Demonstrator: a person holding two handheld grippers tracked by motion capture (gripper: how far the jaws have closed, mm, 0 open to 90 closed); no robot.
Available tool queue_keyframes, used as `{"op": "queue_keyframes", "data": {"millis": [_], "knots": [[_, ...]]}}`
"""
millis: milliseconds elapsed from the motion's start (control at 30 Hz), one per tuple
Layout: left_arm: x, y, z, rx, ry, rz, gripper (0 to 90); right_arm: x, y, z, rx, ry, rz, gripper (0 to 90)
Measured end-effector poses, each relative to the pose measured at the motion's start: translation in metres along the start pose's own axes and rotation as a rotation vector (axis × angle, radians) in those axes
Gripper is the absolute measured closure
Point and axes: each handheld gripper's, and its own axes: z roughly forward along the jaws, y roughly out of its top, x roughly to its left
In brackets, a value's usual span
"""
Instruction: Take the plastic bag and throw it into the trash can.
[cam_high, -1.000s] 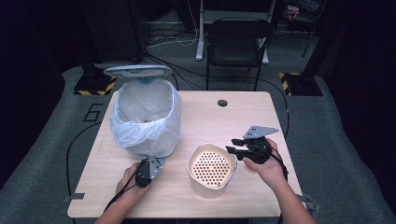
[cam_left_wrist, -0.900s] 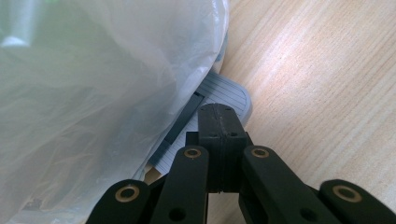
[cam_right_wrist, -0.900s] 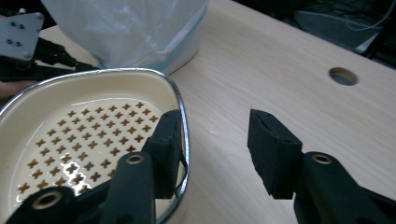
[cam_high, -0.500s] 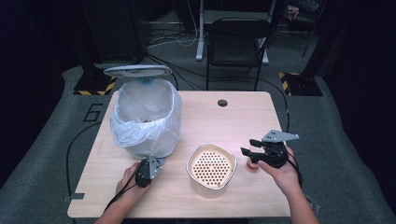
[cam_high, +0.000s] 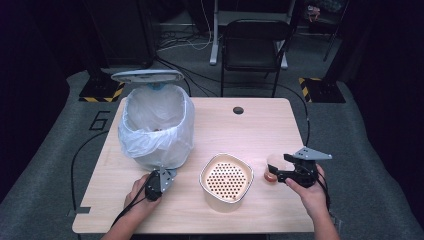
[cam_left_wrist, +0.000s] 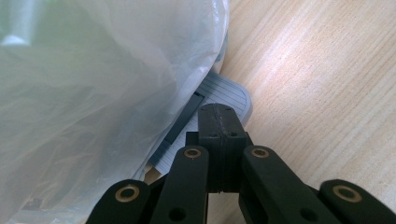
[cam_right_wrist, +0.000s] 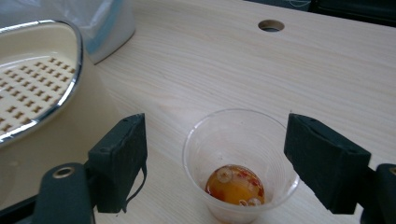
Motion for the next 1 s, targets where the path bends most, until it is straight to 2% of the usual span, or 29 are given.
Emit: {"op": "queue_keyframes", "data": {"millis": [167, 233, 533, 1000], "knots": [[0.0, 0.0, 0.0, -0.003, 0.0, -0.003, 90.0, -0.005, -0.008, 0.007, 0.021, -0.026, 0.008, 17.8], [0.0, 0.0, 0.0, 0.0, -0.002, -0.002, 90.0, -0.007, -0.009, 0.009, 0.013, -0.051, 0.004, 17.2], [0.0, 0.0, 0.001, -0.007, 0.006, -0.005, 90.0, -0.011, -0.016, 0.019, 0.047, -0.065, 0.008, 15.3], [0.0, -0.001, 0.001, -0.007, 0.005, -0.006, 90.0, -0.01, -0.025, 0.04, 0.089, -0.072, -0.003, 16.8]]}}
